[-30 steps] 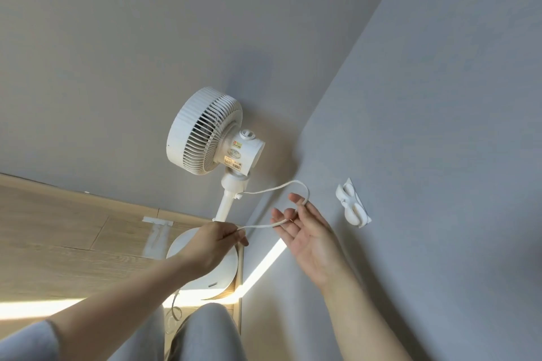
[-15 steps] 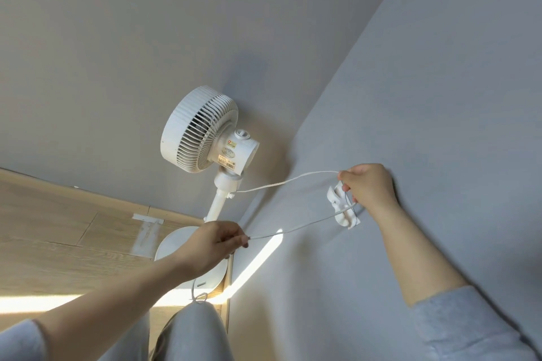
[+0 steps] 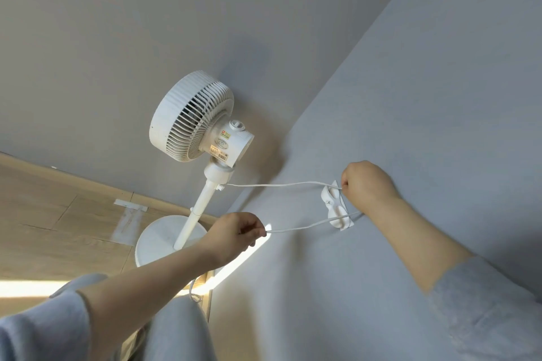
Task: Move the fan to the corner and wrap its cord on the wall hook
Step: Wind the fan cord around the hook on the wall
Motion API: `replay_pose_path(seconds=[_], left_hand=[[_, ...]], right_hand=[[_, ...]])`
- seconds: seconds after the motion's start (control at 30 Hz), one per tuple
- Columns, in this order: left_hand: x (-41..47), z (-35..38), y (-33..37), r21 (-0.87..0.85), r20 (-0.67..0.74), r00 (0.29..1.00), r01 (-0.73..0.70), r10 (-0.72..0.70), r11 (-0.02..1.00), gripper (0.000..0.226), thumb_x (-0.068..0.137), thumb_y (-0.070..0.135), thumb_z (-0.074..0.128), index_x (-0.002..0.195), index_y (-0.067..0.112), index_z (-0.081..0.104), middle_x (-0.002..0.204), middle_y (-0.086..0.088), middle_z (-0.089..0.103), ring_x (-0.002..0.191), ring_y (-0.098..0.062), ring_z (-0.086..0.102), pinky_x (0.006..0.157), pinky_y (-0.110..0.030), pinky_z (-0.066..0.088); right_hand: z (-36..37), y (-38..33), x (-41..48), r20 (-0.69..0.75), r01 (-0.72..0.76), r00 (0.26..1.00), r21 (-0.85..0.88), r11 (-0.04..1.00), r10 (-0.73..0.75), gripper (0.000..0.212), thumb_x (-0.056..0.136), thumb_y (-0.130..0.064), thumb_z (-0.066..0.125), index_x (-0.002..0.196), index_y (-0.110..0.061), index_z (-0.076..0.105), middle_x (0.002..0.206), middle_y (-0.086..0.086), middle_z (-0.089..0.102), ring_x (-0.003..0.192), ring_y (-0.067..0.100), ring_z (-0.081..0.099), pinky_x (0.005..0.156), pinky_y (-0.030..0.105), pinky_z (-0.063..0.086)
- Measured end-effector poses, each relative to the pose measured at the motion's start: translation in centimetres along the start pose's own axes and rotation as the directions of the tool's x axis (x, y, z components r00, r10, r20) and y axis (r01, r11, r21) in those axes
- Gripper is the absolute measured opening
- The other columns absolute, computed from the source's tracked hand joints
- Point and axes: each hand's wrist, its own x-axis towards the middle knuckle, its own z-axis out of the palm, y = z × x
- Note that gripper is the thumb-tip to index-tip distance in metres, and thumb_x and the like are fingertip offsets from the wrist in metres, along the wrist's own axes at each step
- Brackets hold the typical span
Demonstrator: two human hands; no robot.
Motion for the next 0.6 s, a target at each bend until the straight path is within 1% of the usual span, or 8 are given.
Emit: replay_pose_path(seconds=[0.07, 0.1, 0.13, 0.2, 0.3, 0.4, 0.5, 0.6], left_hand=[[0.27, -0.09, 0.05, 0.007, -0.007, 1.0, -0.001, 0.001, 1.0, 0.016, 0.09, 0.019, 0.055, 0.08, 0.019, 0.068, 0.061, 0.007, 0.06, 0.054, -0.007, 0.05, 0.061, -0.025, 0.047], [0.38, -0.1, 0.07, 0.009, -0.005, 1.0, -0.001, 0.001, 1.0, 0.016, 0.09, 0.02, 0.055, 0.08, 0.019, 0.068, 0.061, 0.007, 0.06, 0.054, -0.007, 0.05, 0.06, -0.025, 0.046], [0.44, -0.13, 0.06, 0.007, -0.001, 1.0, -0.002, 0.002, 1.0, 0.016, 0.09, 0.02, 0.055, 0.08, 0.019, 0.068, 0.061, 0.007, 0.06, 0.054, -0.007, 0.05, 0.06, -0.025, 0.046], [0.42, -0.07, 0.03, 0.0, 0.007, 1.0, -0.004, 0.004, 1.0, 0.016, 0.09, 0.021, 0.056, 0.08, 0.018, 0.068, 0.06, 0.007, 0.059, 0.052, -0.007, 0.049, 0.059, -0.024, 0.045], [0.32, -0.07, -0.17, 0.008, 0.0, 1.0, -0.008, 0.008, 1.0, 0.016, 0.09, 0.022, 0.056, 0.08, 0.018, 0.068, 0.059, 0.008, 0.059, 0.048, -0.004, 0.048, 0.058, -0.024, 0.045], [0.2, -0.17, -0.46, 0.024, -0.003, 1.0, 0.001, -0.001, 1.0, 0.016, 0.09, 0.023, 0.055, 0.08, 0.019, 0.068, 0.059, 0.007, 0.059, 0.046, -0.002, 0.049, 0.057, -0.021, 0.044], [0.17, -0.28, -0.64, 0.032, 0.008, 1.0, 0.005, -0.005, 0.999, 0.017, 0.09, 0.021, 0.055, 0.08, 0.021, 0.069, 0.059, 0.007, 0.06, 0.047, -0.001, 0.049, 0.057, -0.021, 0.045], [0.03, -0.15, -0.63, 0.034, 0.021, 1.0, 0.012, -0.013, 0.999, 0.017, 0.089, 0.021, 0.055, 0.079, 0.022, 0.069, 0.059, 0.007, 0.06, 0.047, -0.001, 0.05, 0.057, -0.02, 0.045]], right_hand=[[-0.03, -0.01, 0.05, -0.004, 0.009, 1.0, 0.004, 1.0, -0.009, 0.033, 0.075, 0.003, 0.051, 0.051, -0.015, 0.038, 0.051, 0.001, 0.037, 0.044, 0.017, 0.033, 0.042, 0.019, 0.022], [-0.05, -0.03, 0.02, -0.004, 0.01, 1.0, 0.004, 1.0, -0.01, 0.034, 0.075, 0.003, 0.051, 0.05, -0.015, 0.037, 0.051, 0.001, 0.037, 0.044, 0.019, 0.034, 0.042, 0.02, 0.023], [-0.07, -0.11, -0.01, -0.003, 0.009, 1.0, -0.002, 1.0, -0.009, 0.036, 0.075, 0.003, 0.052, 0.049, -0.015, 0.036, 0.051, 0.001, 0.037, 0.047, 0.021, 0.038, 0.044, 0.02, 0.026], [-0.02, -0.28, -0.13, 0.0, -0.001, 1.0, -0.022, 1.0, 0.001, 0.037, 0.076, 0.004, 0.052, 0.049, -0.016, 0.037, 0.053, 0.0, 0.037, 0.058, 0.028, 0.046, 0.052, 0.022, 0.034], [0.18, -0.52, -0.03, 0.009, -0.004, 1.0, -0.04, 0.999, 0.004, 0.035, 0.076, 0.005, 0.05, 0.052, -0.015, 0.036, 0.055, 0.0, 0.036, 0.066, 0.029, 0.047, 0.06, 0.025, 0.037], [0.33, -0.64, 0.39, 0.072, 0.019, 0.997, -0.017, 1.0, -0.018, 0.029, 0.079, 0.0, 0.05, 0.055, -0.015, 0.042, 0.057, -0.001, 0.039, 0.065, 0.028, 0.049, 0.056, 0.023, 0.036], [0.34, -0.55, 0.5, 0.168, 0.061, 0.984, 0.007, 0.998, -0.061, 0.037, 0.079, -0.001, 0.049, 0.049, -0.016, 0.034, 0.052, 0.001, 0.034, 0.056, 0.024, 0.04, 0.045, 0.023, 0.024], [0.42, -0.31, 0.36, 0.172, 0.09, 0.981, 0.02, 0.996, -0.092, 0.039, 0.077, 0.001, 0.048, 0.047, -0.017, 0.029, 0.051, 0.002, 0.028, 0.056, 0.023, 0.034, 0.043, 0.024, 0.018]])
